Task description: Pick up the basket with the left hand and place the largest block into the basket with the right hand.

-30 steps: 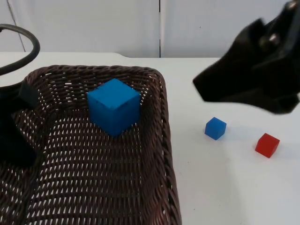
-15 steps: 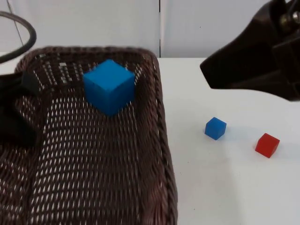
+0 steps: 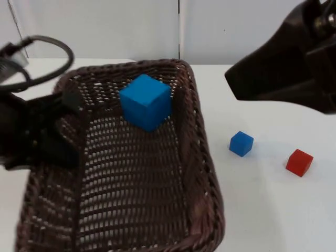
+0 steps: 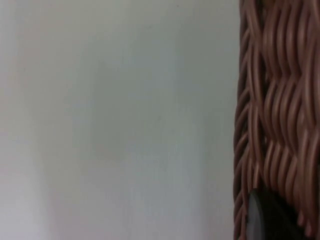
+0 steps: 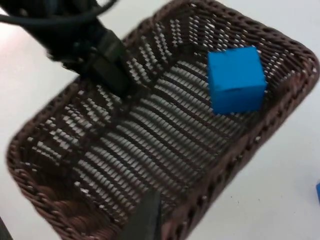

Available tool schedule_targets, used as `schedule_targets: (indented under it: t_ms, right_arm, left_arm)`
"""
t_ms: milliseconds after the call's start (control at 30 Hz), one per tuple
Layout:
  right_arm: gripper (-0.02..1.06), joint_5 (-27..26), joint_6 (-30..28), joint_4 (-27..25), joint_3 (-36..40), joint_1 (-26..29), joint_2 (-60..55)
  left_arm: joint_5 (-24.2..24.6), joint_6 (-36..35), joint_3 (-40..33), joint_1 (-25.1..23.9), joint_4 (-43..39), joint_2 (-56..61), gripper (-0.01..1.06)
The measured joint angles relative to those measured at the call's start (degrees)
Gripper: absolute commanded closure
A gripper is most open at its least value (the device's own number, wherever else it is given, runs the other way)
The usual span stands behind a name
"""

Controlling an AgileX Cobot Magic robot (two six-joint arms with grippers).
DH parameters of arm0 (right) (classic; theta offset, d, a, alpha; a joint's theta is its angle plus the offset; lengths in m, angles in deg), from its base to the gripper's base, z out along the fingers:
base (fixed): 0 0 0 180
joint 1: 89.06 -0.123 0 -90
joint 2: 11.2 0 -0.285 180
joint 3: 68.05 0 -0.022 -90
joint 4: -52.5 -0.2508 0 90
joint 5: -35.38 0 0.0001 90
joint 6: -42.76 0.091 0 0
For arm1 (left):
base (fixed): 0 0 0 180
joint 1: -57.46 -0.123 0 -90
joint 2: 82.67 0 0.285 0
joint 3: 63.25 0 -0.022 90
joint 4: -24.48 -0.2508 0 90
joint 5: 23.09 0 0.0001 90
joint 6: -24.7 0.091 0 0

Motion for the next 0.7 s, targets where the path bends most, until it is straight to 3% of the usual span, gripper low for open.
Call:
schedule_targets:
  t_ms: [200,700]
  right_arm:
    - [0.17,0.68,0.00,0.00,0.00,0.00,0.08]
    - [0.17,0.89,0.00,0.00,0.00,0.00,0.08]
  left_arm:
    - [-1.08,7.70,2.29,0.00,6.23,-7.91,1.05]
    - [-2.19,8.71,12.88,0.00,7.85,-21.63,1.05]
